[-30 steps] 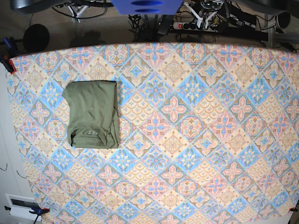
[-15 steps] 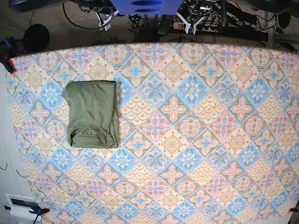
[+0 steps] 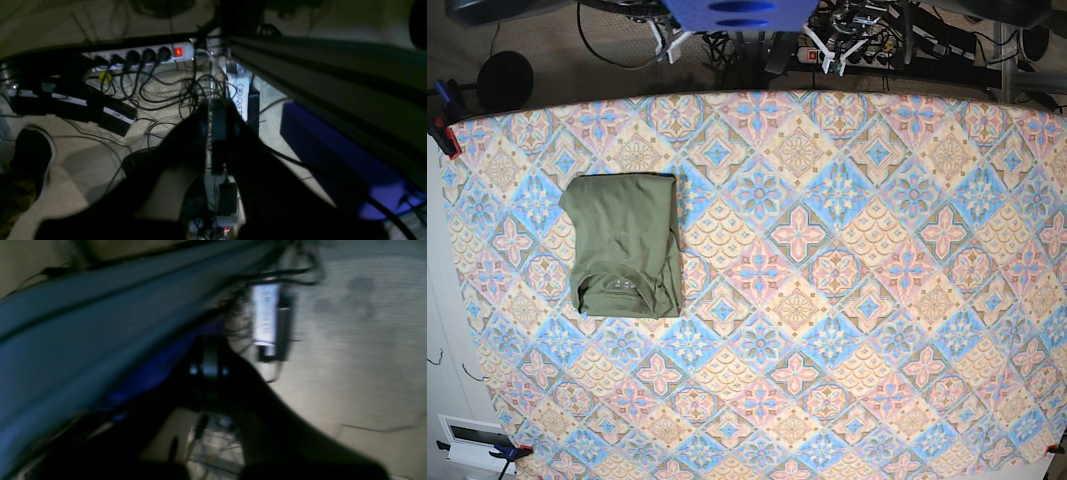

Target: Layout the t-shirt on the table in an organized manner, then fold the t-shirt properly

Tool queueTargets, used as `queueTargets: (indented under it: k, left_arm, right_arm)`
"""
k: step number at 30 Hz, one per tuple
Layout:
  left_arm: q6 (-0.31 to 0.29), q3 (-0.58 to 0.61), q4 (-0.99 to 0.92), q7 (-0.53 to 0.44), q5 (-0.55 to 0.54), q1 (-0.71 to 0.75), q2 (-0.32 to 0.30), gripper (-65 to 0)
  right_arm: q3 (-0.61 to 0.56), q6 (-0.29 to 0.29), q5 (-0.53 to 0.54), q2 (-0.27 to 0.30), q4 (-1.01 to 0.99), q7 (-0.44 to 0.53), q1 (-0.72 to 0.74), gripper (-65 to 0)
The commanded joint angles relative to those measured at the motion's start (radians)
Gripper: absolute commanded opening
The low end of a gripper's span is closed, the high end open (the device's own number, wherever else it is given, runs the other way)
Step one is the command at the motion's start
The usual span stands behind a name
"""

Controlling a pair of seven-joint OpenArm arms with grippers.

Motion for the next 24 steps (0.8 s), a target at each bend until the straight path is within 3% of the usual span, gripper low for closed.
queueTargets:
  k: [1, 3, 7, 17, 24]
  left_arm:
    - [-0.001, 0.006, 0.003, -0.008, -0.002, 0.005, 0.006, -65.0]
    - [-0.001, 0.006, 0.003, -0.009, -0.002, 0.005, 0.015, -65.0]
    - [-0.001, 0.006, 0.004, -0.009, 0.006, 0.005, 0.024, -65.0]
    - [-0.001, 0.005, 0.006, -0.009, -0.002, -0.006, 0.026, -65.0]
    - [-0.001, 0.002, 0.006, -0.009, -0.003, -0.009, 0.049, -65.0]
  right_arm:
    - [0.001, 0.004, 0.006, 0.003, 0.004, 0.007, -0.005, -65.0]
    - [0.006, -0.007, 0.007, 0.005, 0.002, 0.004, -0.003, -65.0]
    - [0.07, -0.117, 0.001, 0.005, 0.001, 0.007, 0.009, -65.0]
    - [0.164, -0.12, 0.001, 0.008, 0.001, 0.003, 0.017, -65.0]
    - [0.162, -0.12, 0.0, 0.009, 0.005, 0.001, 0.017, -65.0]
